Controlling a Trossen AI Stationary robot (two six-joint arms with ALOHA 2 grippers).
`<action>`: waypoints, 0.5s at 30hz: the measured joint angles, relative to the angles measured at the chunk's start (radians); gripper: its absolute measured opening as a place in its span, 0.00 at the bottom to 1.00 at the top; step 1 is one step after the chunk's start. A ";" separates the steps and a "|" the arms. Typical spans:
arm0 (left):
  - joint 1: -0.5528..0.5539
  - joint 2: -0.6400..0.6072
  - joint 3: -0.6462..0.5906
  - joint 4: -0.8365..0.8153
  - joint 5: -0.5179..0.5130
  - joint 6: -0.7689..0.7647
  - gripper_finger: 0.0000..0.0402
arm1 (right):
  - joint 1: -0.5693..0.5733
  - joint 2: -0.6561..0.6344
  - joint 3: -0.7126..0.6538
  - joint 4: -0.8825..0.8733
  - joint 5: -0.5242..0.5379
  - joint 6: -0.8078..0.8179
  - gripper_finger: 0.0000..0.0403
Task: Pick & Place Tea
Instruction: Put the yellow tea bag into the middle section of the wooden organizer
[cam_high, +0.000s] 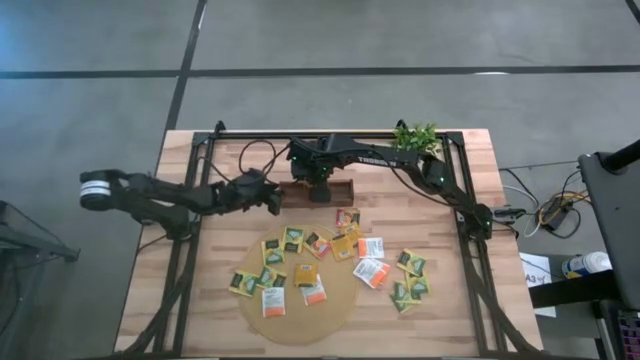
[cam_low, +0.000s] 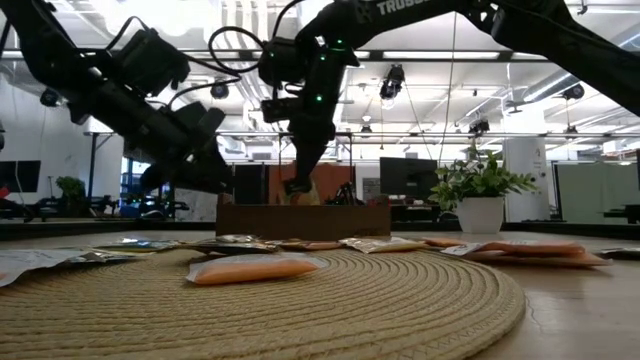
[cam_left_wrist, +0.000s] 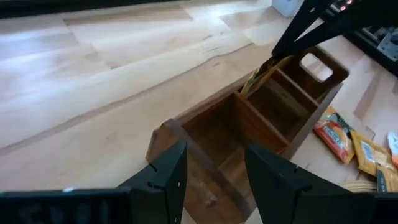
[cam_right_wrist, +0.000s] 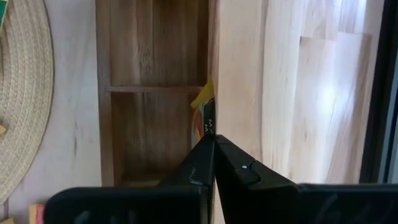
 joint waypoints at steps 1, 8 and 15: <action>0.000 -0.006 0.002 0.000 0.000 0.008 0.38 | -0.002 0.000 0.000 -0.008 0.000 0.012 0.02; 0.000 -0.034 0.004 -0.056 -0.001 0.017 0.38 | -0.021 0.000 -0.002 -0.053 0.000 0.064 0.02; 0.000 -0.050 0.004 -0.070 -0.002 0.013 0.38 | -0.024 -0.001 -0.002 -0.047 -0.002 0.048 0.02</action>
